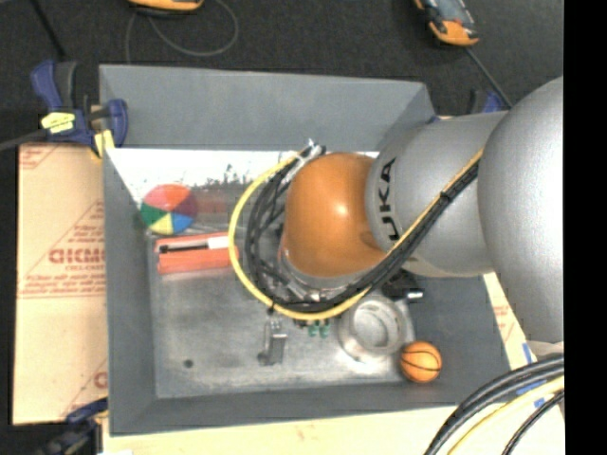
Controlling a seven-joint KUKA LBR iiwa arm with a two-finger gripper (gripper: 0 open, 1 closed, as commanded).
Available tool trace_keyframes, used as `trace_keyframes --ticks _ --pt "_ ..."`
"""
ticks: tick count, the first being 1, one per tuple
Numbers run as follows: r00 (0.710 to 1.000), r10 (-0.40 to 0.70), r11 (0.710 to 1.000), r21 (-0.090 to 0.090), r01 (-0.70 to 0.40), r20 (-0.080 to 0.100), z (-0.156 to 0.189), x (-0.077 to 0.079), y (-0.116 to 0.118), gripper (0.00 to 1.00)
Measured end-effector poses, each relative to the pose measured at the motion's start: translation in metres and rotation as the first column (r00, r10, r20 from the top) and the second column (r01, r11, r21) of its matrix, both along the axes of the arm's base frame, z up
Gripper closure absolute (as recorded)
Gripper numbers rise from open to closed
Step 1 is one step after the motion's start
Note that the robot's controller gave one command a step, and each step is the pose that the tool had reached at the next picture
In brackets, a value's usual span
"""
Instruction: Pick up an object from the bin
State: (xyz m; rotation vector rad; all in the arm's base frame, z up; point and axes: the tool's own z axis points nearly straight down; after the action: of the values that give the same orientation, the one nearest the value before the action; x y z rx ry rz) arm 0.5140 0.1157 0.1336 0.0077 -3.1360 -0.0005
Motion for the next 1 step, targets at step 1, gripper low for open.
trace_keyframes --ticks 1 --pt "1.000 -0.004 1.000 0.001 0.004 0.007 0.0045 0.0017 -0.0006 0.00"
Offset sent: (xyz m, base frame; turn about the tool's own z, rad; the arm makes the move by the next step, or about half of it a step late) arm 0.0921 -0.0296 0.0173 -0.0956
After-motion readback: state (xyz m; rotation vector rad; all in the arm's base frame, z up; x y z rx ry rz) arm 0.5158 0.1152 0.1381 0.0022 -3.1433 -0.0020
